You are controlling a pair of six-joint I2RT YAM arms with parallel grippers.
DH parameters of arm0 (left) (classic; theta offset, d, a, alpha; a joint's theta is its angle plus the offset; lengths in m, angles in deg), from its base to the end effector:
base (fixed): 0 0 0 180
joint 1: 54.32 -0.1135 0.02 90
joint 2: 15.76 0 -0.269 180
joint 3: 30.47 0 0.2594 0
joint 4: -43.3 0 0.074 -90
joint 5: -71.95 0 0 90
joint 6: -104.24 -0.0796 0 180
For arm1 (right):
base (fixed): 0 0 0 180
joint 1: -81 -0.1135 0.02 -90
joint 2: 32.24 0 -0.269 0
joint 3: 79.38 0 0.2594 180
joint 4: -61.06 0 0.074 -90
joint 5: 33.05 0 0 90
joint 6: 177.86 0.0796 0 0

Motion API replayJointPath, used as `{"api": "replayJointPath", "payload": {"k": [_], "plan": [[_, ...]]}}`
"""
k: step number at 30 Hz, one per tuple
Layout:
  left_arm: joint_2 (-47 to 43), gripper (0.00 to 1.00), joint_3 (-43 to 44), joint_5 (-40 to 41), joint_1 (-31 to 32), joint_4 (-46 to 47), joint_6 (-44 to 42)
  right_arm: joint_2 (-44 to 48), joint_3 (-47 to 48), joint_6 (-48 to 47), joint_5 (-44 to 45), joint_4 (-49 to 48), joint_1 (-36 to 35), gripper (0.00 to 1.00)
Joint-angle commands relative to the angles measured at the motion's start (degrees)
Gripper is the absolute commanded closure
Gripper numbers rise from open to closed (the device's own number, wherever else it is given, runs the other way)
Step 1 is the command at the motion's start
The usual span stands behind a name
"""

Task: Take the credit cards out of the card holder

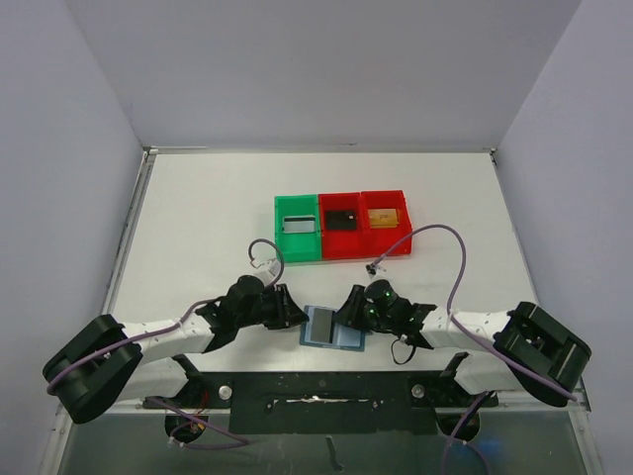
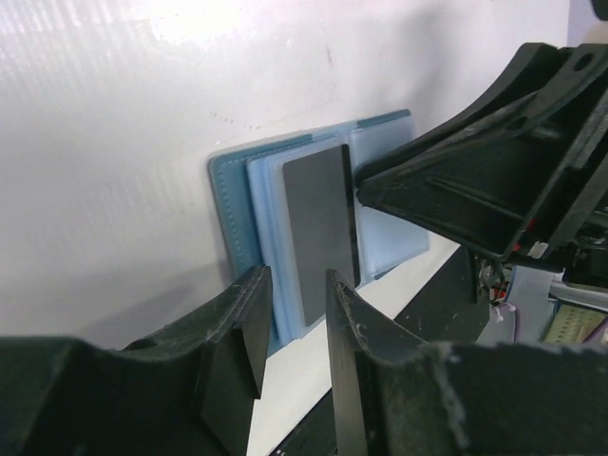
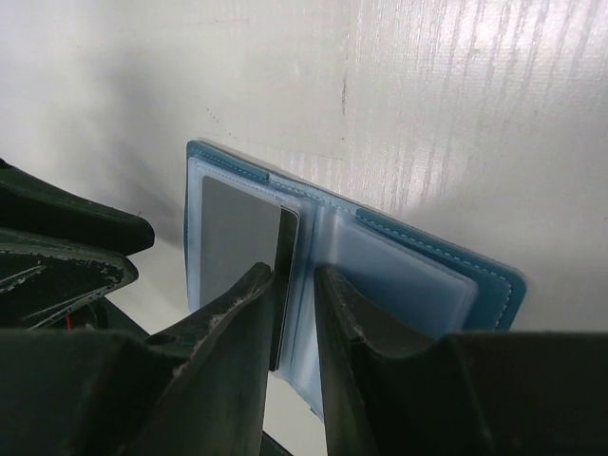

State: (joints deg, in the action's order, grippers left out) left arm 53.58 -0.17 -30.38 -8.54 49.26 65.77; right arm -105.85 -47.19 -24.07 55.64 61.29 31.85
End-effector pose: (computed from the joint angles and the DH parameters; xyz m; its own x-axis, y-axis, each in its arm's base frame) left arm 0.1648 -0.1937 0.1190 -0.8827 -0.1897 -0.4300 0.2152 0.6503 -0.7285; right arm 0.1643 0.1928 0.0979 -0.8805 0.3531 -0.3164 0.0511 0.7341 0.6771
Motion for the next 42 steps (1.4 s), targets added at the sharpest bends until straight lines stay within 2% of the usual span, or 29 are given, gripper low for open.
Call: {"api": "replayJointPath", "payload": {"k": [1, 5, 13, 18, 26, 33, 36, 39, 42], "plan": [[-0.55, 0.70, -0.32, 1.34, 0.32, 6.81, 1.91, -0.05, 0.68, -3.23, -0.90, 2.67, 0.63, 0.73], [0.44, 0.64, -0.35, 1.57, 1.12, 7.47, 2.07, -0.97, 1.30, -3.82, -2.31, 1.48, 0.63, 0.70], [1.58, 0.64, 2.29, 6.40, 1.68, 4.94, 1.39, -3.61, 2.75, -5.45, -4.37, 0.77, 0.67, 0.71], [5.05, 0.65, 4.64, 5.09, 2.29, 3.94, 0.31, -4.06, 3.70, -6.33, -4.29, 2.40, 0.72, 0.72], [7.83, 0.65, 3.56, 3.79, 4.79, 6.79, 1.18, -4.72, 2.12, -2.53, -4.61, -2.14, 0.29, 0.75], [8.90, 0.82, 2.80, 4.20, 6.07, 8.58, 1.85, -5.57, 2.55, -2.30, -5.92, -3.13, -0.02, 0.79], [9.38, 0.88, 2.85, 4.29, 6.16, 8.55, 1.82, -5.12, 2.31, -2.01, -6.09, -3.27, -0.02, 0.86], [9.34, 0.92, 2.78, 5.47, 6.16, 7.55, 2.11, -4.12, 2.20, -2.09, -5.91, -2.71, -0.04, 0.90], [9.40, 0.93, 2.96, 6.51, 6.16, 5.56, 1.96, -2.49, 1.93, -2.28, -6.51, -2.07, 0.20, 0.88]]}}
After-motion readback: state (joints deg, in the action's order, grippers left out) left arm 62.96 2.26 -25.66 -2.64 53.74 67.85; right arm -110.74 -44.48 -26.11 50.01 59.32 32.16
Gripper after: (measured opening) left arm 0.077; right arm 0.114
